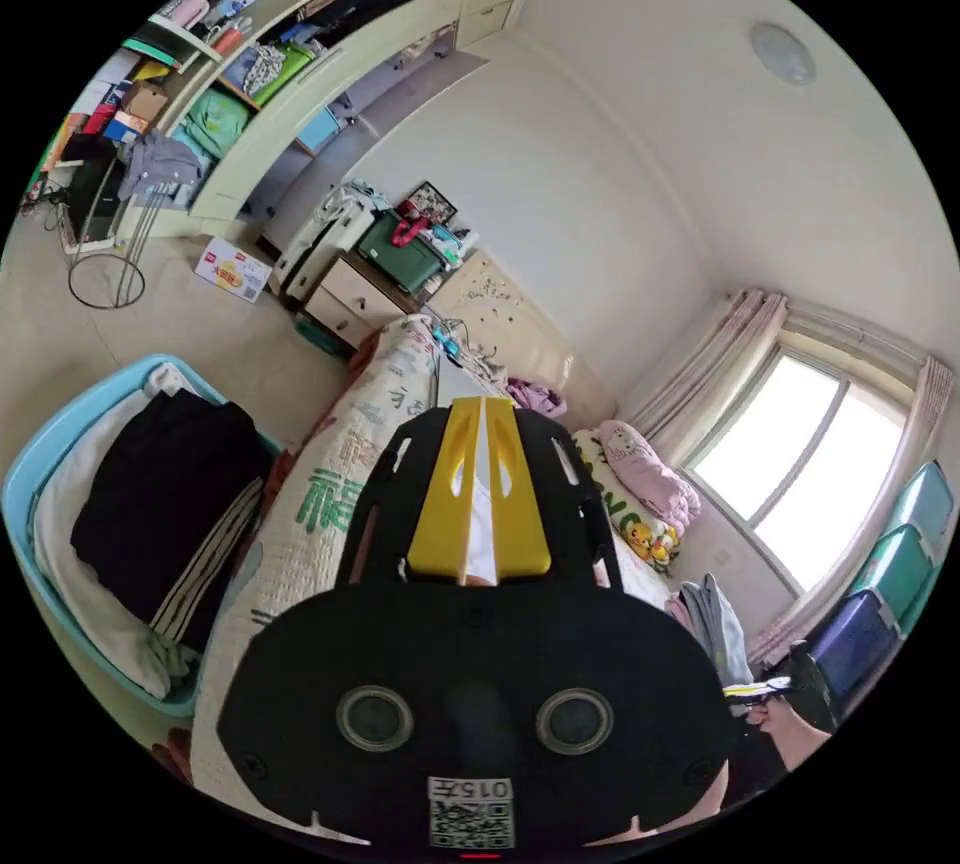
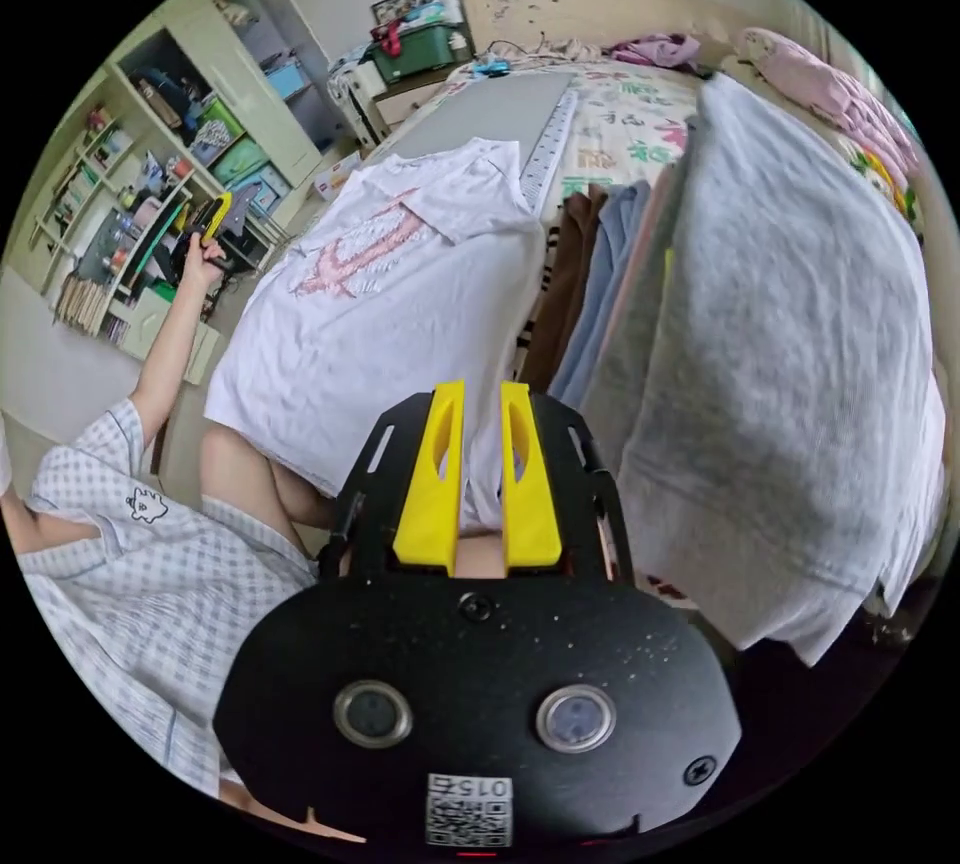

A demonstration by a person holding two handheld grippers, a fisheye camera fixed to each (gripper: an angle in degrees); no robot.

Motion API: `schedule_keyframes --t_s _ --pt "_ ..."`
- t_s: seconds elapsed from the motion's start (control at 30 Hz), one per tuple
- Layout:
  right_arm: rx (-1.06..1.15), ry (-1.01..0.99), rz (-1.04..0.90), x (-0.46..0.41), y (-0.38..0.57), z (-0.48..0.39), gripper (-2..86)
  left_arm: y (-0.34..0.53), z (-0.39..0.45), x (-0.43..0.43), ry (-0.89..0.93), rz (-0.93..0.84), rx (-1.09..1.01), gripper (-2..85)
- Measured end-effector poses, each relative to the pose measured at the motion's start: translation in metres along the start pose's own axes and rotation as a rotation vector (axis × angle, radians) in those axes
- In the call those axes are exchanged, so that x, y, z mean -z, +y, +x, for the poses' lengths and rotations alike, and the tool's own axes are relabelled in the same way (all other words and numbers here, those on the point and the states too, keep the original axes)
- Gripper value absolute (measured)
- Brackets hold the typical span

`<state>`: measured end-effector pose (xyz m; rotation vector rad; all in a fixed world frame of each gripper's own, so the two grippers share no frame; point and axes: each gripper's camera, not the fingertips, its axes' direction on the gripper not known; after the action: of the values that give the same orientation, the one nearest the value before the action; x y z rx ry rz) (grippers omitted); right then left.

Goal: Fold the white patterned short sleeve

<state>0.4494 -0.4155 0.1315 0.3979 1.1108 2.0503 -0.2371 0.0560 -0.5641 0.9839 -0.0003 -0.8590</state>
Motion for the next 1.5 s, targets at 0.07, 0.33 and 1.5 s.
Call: schedule_keyframes --t_s 0.07,0.33,1.5 --pt "-0.050 -0.037 -0.013 0.009 0.032 0.001 8.0 -0.004 0.013 0.016 0.017 -0.093 0.002 4.1" --pt "-0.012 -0.085 -0.028 0.032 0.068 -0.026 11.2 0.076 0.032 0.210 -0.117 -0.341 -0.193 9.4" --pt "0.004 -0.111 -0.172 0.086 0.117 -0.073 0.1 0.206 0.019 0.168 -0.252 -0.843 -0.114 -0.2"
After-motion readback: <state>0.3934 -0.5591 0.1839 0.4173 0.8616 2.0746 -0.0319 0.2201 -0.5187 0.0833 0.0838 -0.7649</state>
